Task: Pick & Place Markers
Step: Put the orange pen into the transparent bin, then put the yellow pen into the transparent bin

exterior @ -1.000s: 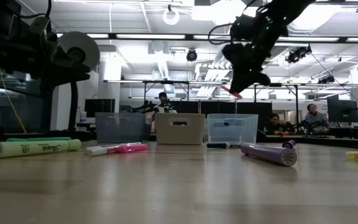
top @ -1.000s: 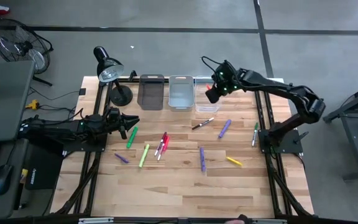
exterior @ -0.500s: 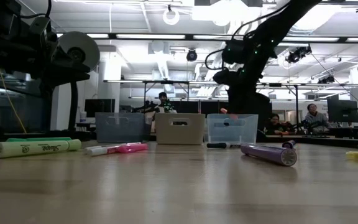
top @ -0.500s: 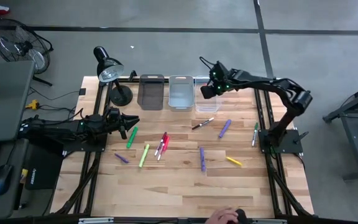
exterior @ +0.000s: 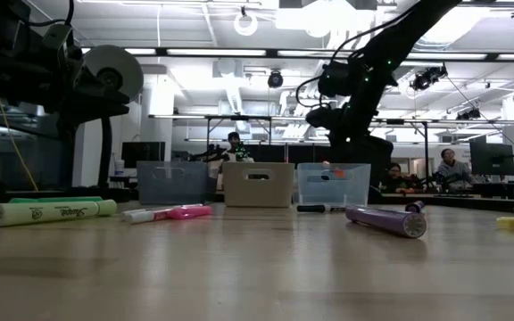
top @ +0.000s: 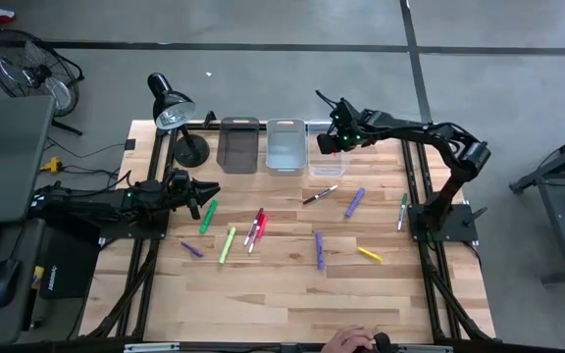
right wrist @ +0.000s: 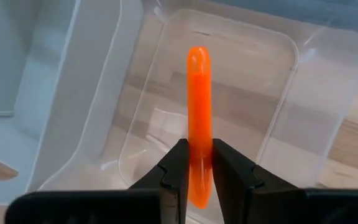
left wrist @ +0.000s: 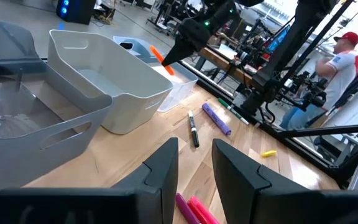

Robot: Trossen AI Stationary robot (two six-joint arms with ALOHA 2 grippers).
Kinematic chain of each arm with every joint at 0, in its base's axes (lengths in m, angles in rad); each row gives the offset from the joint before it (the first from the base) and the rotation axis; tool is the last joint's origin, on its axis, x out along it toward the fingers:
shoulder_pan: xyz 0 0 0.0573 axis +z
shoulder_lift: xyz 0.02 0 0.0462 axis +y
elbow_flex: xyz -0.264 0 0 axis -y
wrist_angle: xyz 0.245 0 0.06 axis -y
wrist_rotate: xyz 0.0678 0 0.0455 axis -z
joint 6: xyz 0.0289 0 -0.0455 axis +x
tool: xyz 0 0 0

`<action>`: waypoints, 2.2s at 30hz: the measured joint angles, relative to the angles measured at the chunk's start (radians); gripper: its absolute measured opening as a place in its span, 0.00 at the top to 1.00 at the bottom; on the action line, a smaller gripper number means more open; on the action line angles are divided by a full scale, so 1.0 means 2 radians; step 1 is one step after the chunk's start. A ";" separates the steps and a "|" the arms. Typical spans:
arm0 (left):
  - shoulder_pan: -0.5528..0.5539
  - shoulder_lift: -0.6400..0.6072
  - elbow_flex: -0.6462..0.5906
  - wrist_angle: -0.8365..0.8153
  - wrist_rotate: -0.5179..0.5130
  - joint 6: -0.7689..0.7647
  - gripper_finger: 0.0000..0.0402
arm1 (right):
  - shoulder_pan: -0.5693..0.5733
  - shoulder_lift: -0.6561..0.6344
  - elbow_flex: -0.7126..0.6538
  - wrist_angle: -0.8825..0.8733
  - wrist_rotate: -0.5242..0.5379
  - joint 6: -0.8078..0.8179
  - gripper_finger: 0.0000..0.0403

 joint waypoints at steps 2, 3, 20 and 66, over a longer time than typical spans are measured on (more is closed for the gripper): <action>0.000 0.000 0.000 0.000 0.000 0.000 0.76 | 0.000 0.000 0.000 -0.006 0.000 0.000 0.86; 0.000 0.000 0.000 0.000 0.000 0.000 0.76 | 0.000 0.000 0.000 -0.010 0.001 0.000 0.86; 0.000 0.000 0.000 0.000 0.000 0.000 0.76 | 0.000 -0.005 0.000 -0.033 0.007 -0.008 0.76; 0.000 0.000 0.000 0.000 0.000 0.000 0.76 | 0.418 -0.211 -0.214 -0.203 -0.079 -0.040 0.66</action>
